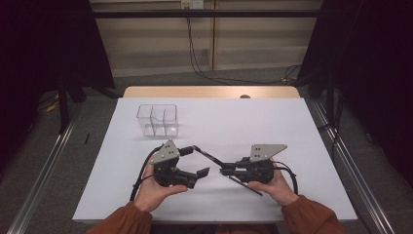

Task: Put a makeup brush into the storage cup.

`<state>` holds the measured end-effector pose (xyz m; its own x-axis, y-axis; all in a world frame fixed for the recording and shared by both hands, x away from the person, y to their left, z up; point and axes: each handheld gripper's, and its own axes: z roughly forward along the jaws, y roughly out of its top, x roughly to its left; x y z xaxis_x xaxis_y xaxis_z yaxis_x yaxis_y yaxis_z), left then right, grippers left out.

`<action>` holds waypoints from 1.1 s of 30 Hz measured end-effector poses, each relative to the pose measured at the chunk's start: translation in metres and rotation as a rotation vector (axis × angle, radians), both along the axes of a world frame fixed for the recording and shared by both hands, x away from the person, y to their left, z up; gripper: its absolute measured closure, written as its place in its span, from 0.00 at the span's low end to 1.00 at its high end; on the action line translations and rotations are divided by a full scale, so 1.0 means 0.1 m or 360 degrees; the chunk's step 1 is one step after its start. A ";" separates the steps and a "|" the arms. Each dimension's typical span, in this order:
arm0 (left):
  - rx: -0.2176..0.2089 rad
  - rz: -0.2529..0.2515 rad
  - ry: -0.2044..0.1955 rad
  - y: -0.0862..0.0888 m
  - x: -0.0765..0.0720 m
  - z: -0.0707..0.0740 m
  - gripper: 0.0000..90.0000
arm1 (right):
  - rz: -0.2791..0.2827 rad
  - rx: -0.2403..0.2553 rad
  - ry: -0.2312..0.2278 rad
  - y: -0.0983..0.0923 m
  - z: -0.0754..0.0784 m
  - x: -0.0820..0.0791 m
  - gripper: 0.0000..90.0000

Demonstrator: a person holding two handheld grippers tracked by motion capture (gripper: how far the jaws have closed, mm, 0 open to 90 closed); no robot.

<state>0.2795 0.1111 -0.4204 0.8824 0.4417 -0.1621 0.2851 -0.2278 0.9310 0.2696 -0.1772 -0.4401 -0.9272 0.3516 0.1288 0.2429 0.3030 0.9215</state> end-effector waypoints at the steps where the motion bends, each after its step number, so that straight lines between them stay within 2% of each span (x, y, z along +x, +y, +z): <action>1: -0.0019 -0.0009 -0.0001 -0.02 0.00 0.00 0.14 | 0.0002 0.0007 0.0001 0.00 0.00 0.00 0.88; 3: -0.0007 -0.0005 -0.0018 -0.05 0.00 0.00 0.14 | -0.0002 0.0006 -0.0001 0.00 0.00 0.00 0.88; 7: -0.0022 -0.0058 -0.0019 -0.13 0.01 0.02 0.19 | -0.0004 0.0008 0.0000 0.00 0.00 0.00 0.88; 8: -0.0016 -0.0043 -0.0033 -0.15 0.02 0.02 0.19 | -0.0006 0.0010 0.0001 -0.01 0.00 0.01 0.88; 11: -0.0042 -0.0073 -0.0015 -0.22 0.03 0.01 0.25 | -0.0009 0.0015 0.0002 -0.01 0.00 0.01 0.88; 15: -0.0046 -0.0066 -0.0006 -0.25 0.04 0.00 0.31 | -0.0012 0.0022 0.0000 -0.02 0.00 0.01 0.88; 21: -0.0061 -0.0056 -0.0031 -0.29 0.04 0.01 0.40 | -0.0021 0.0004 -0.0005 -0.02 -0.01 0.01 0.88; 22: -0.0062 -0.0076 -0.0021 -0.28 0.04 0.01 0.44 | -0.0020 0.0006 -0.0002 -0.02 -0.01 0.01 0.88; 25: -0.0091 -0.0051 -0.0007 -0.27 0.04 0.02 0.49 | -0.0022 0.0006 -0.0003 -0.02 -0.02 0.01 0.88; 28: -0.0117 -0.0042 0.0029 -0.26 0.06 0.01 0.50 | -0.0027 0.0003 -0.0001 -0.02 -0.02 0.01 0.88; 33: -0.0185 -0.0059 0.0080 -0.26 0.06 0.00 0.62 | -0.0015 0.0005 0.0005 -0.01 -0.04 0.01 0.88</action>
<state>0.2859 0.0854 -0.4206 0.8872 0.3847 -0.2547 0.3254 -0.1306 0.9365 0.2709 -0.1784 -0.4440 -0.9235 0.3598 0.1327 0.2485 0.2977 0.9217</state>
